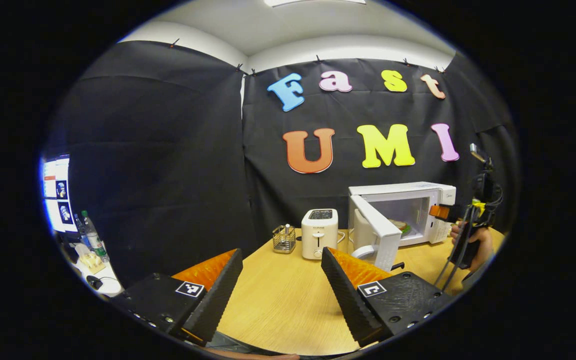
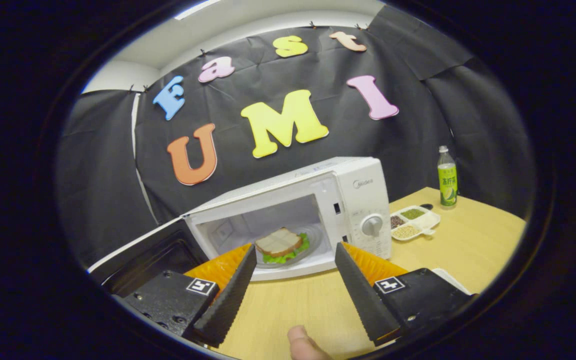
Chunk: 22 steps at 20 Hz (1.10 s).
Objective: Open the microwave oven with the left hand, put the food in, and close the microwave oven.
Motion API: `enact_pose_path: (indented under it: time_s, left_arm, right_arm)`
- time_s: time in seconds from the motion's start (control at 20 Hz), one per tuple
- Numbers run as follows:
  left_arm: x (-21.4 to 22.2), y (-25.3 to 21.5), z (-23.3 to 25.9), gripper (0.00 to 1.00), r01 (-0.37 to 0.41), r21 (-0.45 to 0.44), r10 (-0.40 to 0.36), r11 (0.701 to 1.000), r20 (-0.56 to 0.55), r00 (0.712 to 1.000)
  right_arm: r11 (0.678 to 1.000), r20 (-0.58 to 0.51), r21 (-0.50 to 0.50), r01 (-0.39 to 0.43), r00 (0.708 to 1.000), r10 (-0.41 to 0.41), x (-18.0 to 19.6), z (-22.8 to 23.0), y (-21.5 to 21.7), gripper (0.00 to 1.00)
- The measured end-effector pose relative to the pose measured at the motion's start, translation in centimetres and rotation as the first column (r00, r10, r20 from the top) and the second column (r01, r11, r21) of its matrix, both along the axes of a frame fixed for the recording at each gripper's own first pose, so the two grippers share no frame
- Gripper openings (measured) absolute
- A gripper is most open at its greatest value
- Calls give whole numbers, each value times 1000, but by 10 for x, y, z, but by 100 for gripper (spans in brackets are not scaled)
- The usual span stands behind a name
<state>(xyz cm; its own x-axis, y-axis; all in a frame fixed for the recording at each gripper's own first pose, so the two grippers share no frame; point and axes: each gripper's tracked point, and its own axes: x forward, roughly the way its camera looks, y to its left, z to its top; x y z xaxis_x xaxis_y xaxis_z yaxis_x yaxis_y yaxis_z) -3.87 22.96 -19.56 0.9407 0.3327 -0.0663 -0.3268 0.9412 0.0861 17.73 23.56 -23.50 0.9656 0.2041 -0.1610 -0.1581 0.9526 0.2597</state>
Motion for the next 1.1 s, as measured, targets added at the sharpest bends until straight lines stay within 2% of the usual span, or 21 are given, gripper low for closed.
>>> enact_pose_path:
  time_s: [0.05, 0.1, 0.15, 0.2, 0.25, 0.3, 0.35, 0.45, 0.5, 0.55, 0.6, 0.65, 0.7, 0.75, 0.8, 0.85, 0.9, 1.0, 1.1]
  left_arm:
    - [5, 1, -2, 84, 9, 2, -9, 1000, 4, 1000]
    - [11, 2, -6, 82, 21, -9, -21, 1000, 9, 1000]
    - [18, 1, -9, 71, 30, -25, -30, 999, 10, 1000]
    - [22, 2, -13, 75, 37, -45, -36, 998, 17, 999]
    - [28, 0, -19, 61, 54, -70, -52, 996, 20, 998]
    - [36, -1, -23, 63, 65, -81, -62, 995, 29, 998]
    - [37, 0, -24, 47, 67, -91, -64, 994, 34, 997]
    - [49, -16, -38, 17, 140, -128, -139, 982, 18, 990]
    - [50, -23, -36, 4, 166, -120, -164, 979, 27, 986]
    - [22, -32, -33, 0, 175, -105, -173, 979, 24, 985]
    - [51, -30, -41, 0, 200, -104, -201, 974, 3, 980]
    - [52, -32, -43, 0, 216, -92, -217, 972, -2, 976]
    - [58, -36, -44, 0, 237, -80, -237, 968, -1, 971]
    - [61, -41, -45, 0, 255, -81, -256, 963, -1, 967]
    - [62, -45, -49, 0, 264, -94, -266, 960, -4, 964]
    - [64, -49, -51, 0, 270, -116, -273, 956, -6, 962]
    - [65, -56, -53, 0, 278, -146, -282, 950, -10, 959]
    - [67, -60, -56, 0, 273, -141, -278, 952, -20, 960]
    - [69, -75, -52, 0, 299, -136, -303, 944, -11, 953]
  right_arm:
    - [1000, 21, -14, -7, 1000, 7, -14, 13, -14, 100]
    - [1000, 46, -27, -13, 999, 14, -28, 27, -27, 90]
    - [999, 80, -43, -14, 997, 17, -41, 42, -42, 100]
    - [998, 123, -65, -8, 992, 15, -52, 57, -59, 90]
    - [995, 156, -96, 2, 988, 13, -62, 71, -77, 100]
    - [993, 186, -121, 13, 983, 10, -73, 80, -94, 100]
    - [990, 206, -135, 34, 979, -6, -83, 90, -113, 100]
    - [988, 222, -142, 59, 975, -27, -100, 102, -145, 100]
    - [988, 220, -136, 69, 975, -37, -109, 107, -159, 100]
    - [988, 213, -139, 71, 976, -40, -118, 112, -171, 100]
    - [988, 211, -137, 72, 977, -42, -126, 119, -183, 90]
    - [989, 213, -129, 72, 976, -43, -137, 126, -194, 91]
    - [992, 221, -107, 73, 974, -48, -147, 135, -204, 100]
    - [994, 232, -85, 69, 972, -47, -158, 143, -213, 100]
    - [995, 243, -72, 62, 969, -43, -166, 147, -220, 91]
    - [996, 256, -67, 62, 966, -43, -174, 152, -227, 100]
    - [996, 277, -66, 52, 960, -32, -182, 157, -232, 100]
    - [995, 317, -99, -15, 947, 46, -196, 164, -227, 100]
    - [988, 293, -141, -60, 951, 99, -204, 152, -227, 100]
